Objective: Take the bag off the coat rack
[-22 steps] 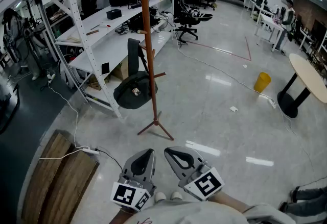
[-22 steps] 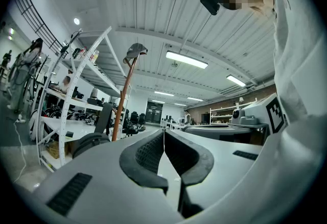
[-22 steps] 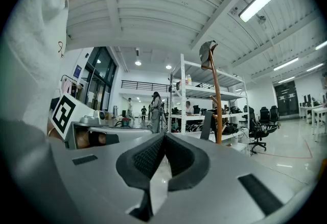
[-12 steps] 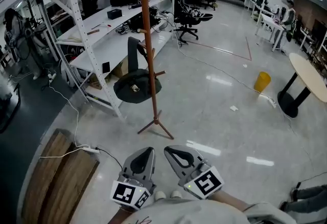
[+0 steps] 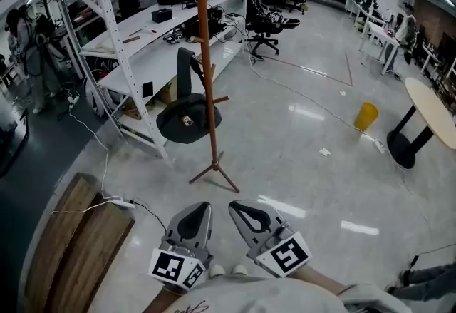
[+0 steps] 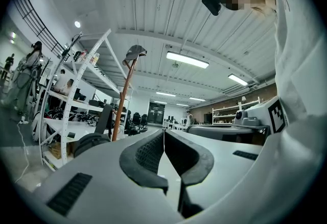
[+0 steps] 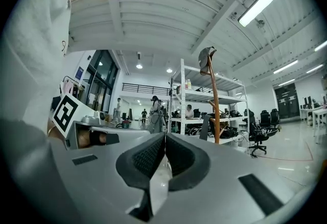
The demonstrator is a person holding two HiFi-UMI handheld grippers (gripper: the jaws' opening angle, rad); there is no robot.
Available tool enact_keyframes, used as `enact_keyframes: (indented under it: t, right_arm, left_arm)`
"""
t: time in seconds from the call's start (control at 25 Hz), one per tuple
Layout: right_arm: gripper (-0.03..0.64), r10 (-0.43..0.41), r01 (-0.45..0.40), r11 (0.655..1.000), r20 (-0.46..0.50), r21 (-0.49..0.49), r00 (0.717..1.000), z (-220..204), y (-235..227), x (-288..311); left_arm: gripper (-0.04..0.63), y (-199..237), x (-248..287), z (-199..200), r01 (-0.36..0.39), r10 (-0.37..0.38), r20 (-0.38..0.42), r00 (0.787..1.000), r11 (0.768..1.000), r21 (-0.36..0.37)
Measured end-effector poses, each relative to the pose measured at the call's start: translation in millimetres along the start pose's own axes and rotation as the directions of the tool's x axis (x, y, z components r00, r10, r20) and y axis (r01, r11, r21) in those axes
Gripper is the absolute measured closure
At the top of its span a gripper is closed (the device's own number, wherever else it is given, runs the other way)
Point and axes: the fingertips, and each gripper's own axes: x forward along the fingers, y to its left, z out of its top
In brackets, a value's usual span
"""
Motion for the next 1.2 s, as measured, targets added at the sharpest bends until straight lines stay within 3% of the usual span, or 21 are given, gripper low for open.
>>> enact_keyframes:
  t: [0.28, 0.52, 0.76, 1.2]
  right_arm:
    - [0.597, 0.047, -0.048, 0.999, 0.03, 0.011, 0.998, -6.5, -9.1, -17.6]
    - [0.597, 0.073, -0.073, 0.997, -0.005, 0.041, 0.997, -24.4, -13.7, -21.1]
    - [0.596, 0.077, -0.075, 0.995, -0.029, 0.065, 0.997, -33.1, -25.4, -6.0]
    - [0.596, 0.061, -0.061, 0.998, -0.028, 0.034, 0.998, -35.6, -65.3, 53.0]
  left_arm:
    - [0.577, -13.1, 4.2, -8.8, -0.048, 0.048, 0.012, 0.999, 0.999, -0.005]
    - [0.577, -11.6, 4.1, -19.5, -0.096, 0.096, -0.005, 0.995, 0.995, -0.017]
    - [0.577, -1.7, 17.1, -12.8, -0.099, 0.099, 0.016, 0.995, 0.995, -0.005]
    - [0.577, 55.8, 69.0, -4.3, -0.087, 0.086, 0.038, 0.996, 0.996, 0.013]
